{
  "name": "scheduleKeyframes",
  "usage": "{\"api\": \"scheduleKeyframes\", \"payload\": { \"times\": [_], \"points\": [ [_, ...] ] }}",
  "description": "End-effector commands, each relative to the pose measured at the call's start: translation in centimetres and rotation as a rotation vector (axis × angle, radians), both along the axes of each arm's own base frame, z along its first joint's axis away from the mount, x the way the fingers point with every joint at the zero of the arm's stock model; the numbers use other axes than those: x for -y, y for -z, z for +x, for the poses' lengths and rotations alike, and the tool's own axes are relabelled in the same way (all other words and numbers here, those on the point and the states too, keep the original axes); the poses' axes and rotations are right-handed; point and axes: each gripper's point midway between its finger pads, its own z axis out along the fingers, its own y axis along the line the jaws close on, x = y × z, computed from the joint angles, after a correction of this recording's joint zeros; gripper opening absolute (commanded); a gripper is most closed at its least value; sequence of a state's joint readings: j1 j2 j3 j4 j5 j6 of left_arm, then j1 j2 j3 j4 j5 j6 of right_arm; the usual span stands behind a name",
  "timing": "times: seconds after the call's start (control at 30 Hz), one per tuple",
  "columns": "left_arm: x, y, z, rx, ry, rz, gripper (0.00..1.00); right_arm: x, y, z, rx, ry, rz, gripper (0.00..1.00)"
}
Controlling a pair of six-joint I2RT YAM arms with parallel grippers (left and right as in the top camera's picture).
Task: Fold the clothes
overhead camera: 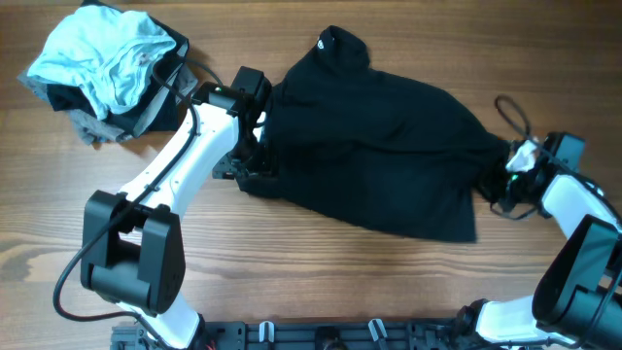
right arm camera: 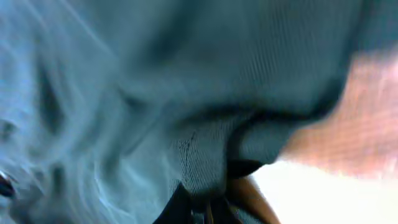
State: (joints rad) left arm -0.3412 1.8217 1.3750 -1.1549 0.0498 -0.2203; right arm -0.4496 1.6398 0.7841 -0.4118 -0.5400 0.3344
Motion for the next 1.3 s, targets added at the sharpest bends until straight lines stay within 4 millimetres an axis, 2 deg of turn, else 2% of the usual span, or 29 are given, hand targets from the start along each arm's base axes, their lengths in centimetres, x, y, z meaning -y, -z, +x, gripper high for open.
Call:
{"api": "scheduleKeyframes", "payload": {
  "times": [0.0, 0.1, 0.23, 0.3, 0.33, 0.37, 0.4, 0.43, 0.53, 0.57, 0.63, 0.67, 0.73, 0.83, 0.9, 1.03, 1.07, 1.1, 1.13, 1.17, 1.2, 1.27],
  "points": [
    [0.2, 1.1, -0.9, -0.039, 0.002, -0.017, 0.77, 1.8, -2.7, 3.6, 0.119, 0.078, 0.026, 0.04],
    [0.7, 2.4, -2.1, -0.073, 0.0, -0.057, 0.76, 1.7, -3.8, 4.8, 0.164, 0.089, 0.06, 0.04],
    [1.4, 4.8, -3.3, -0.092, -0.001, -0.109, 0.75, 1.6, -3.7, 4.6, 0.156, 0.091, 0.064, 0.04],
    [1.4, 5.7, -3.3, -0.077, 0.0, -0.114, 0.69, 1.6, -3.7, 4.6, 0.155, 0.091, 0.064, 0.04],
    [1.4, 6.0, -3.3, -0.068, 0.001, -0.119, 0.62, 1.6, -3.7, 4.6, 0.155, 0.091, 0.064, 0.04],
    [1.5, 6.1, -3.3, -0.068, 0.001, -0.123, 0.4, 1.6, -3.7, 4.6, 0.155, 0.091, 0.064, 0.04],
    [1.6, 6.0, -3.5, -0.077, 0.0, -0.131, 0.13, 1.6, -3.7, 4.6, 0.154, 0.091, 0.065, 0.04],
    [1.9, 5.8, -4.0, -0.1, -0.002, -0.149, 0.04, 1.6, -3.7, 4.6, 0.153, 0.092, 0.065, 0.04],
    [2.6, 3.9, -6.0, -0.21, -0.015, -0.201, 0.04, 1.6, -3.7, 4.5, 0.148, 0.091, 0.067, 0.04],
    [2.7, 3.0, -6.1, -0.226, -0.013, -0.2, 0.04, 1.6, -3.7, 4.5, 0.149, 0.091, 0.067, 0.04],
    [3.1, 0.9, -4.8, -0.191, 0.021, -0.214, 0.04, 1.6, -3.6, 4.5, 0.148, 0.092, 0.065, 0.04],
    [3.5, -0.1, -3.8, -0.155, 0.032, -0.228, 0.04, 1.6, -3.6, 4.5, 0.147, 0.093, 0.065, 0.04],
    [4.4, -1.9, -0.5, -0.03, 0.057, -0.255, 0.04, 1.6, -3.6, 4.5, 0.148, 0.092, 0.064, 0.04],
    [6.0, -3.1, 5.6, 0.223, 0.085, -0.299, 0.04, 1.7, -3.5, 4.4, 0.148, 0.08, 0.043, 0.04],
    [7.2, -2.9, 8.2, 0.324, 0.101, -0.328, 0.04, 1.9, -3.1, 4.0, 0.123, 0.088, 0.028, 0.04],
    [8.5, -0.5, 11.0, 0.392, 0.119, -0.321, 0.06, 2.3, -2.5, 3.4, 0.086, 0.1, 0.003, 0.04],
    [8.6, 0.1, 11.2, 0.388, 0.12, -0.319, 0.21, 2.3, -2.5, 3.4, 0.089, 0.092, -0.001, 0.04],
    [8.6, 1.0, 11.2, 0.375, 0.118, -0.315, 0.47, 2.3, -2.5, 3.4, 0.092, 0.085, -0.006, 0.05],
    [8.5, 1.3, 11.1, 0.362, 0.116, -0.31, 0.57, 2.3, -2.5, 3.4, 0.091, 0.084, -0.006, 0.09],
    [8.3, 1.5, 10.8, 0.346, 0.112, -0.305, 0.67, 2.2, -2.5, 3.3, 0.088, 0.084, -0.005, 0.11],
    [8.1, 1.3, 10.2, 0.324, 0.109, -0.299, 0.72, 2.2, -2.4, 3.2, 0.084, 0.084, -0.003, 0.13],
    [7.6, 0.2, 9.1, 0.29, 0.106, -0.29, 0.77, 2.2, -2.4, 3.2, 0.083, 0.084, -0.002, 0.16]
  ]
}}
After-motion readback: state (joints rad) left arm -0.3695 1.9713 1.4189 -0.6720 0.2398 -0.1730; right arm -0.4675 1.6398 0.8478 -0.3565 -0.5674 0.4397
